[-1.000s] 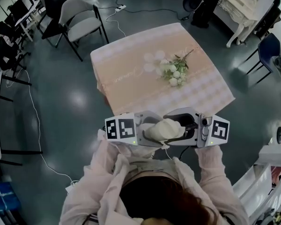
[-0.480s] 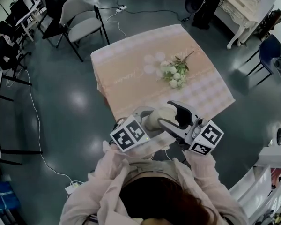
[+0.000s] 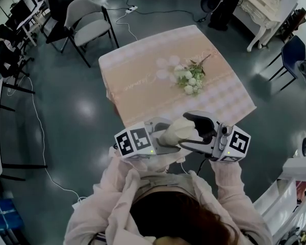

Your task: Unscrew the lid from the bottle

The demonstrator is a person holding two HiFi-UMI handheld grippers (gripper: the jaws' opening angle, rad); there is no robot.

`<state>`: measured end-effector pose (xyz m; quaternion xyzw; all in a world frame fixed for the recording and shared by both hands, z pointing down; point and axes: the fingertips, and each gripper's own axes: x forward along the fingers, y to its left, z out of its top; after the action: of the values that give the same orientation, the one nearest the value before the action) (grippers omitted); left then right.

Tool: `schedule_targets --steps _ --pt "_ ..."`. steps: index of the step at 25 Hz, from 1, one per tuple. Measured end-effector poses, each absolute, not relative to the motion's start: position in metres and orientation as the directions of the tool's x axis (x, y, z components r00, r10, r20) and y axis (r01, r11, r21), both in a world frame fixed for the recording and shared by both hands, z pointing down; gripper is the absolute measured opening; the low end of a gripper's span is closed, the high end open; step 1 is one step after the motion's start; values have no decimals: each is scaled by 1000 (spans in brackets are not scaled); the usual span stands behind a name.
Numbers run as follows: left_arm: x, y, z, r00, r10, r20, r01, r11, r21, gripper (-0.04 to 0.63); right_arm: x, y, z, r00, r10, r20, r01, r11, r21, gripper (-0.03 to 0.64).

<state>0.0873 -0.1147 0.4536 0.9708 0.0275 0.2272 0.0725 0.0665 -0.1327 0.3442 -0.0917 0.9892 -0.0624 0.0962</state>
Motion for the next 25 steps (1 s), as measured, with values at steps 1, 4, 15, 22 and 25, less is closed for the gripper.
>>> schedule_targets --steps 1,4,15,22,25 --pt "87 -125 456 893 19 450 -51 -988 143 316 69 -140 345 -950 -252 -182 -222 960 -170 348" --pt "87 -148 465 842 -165 513 -229 -971 64 316 72 -155 351 -907 -395 -145 -362 908 -210 385" --pt "104 -89 454 864 148 482 114 -989 99 316 64 -101 338 -993 -33 -113 -30 999 -24 305" --pt "112 -125 450 885 -68 460 -128 -986 102 316 90 -136 338 -931 -273 -242 -231 955 -187 385" --pt "109 -133 460 830 -167 532 -213 -977 27 316 92 -139 339 -892 -371 -259 -316 921 -229 391"
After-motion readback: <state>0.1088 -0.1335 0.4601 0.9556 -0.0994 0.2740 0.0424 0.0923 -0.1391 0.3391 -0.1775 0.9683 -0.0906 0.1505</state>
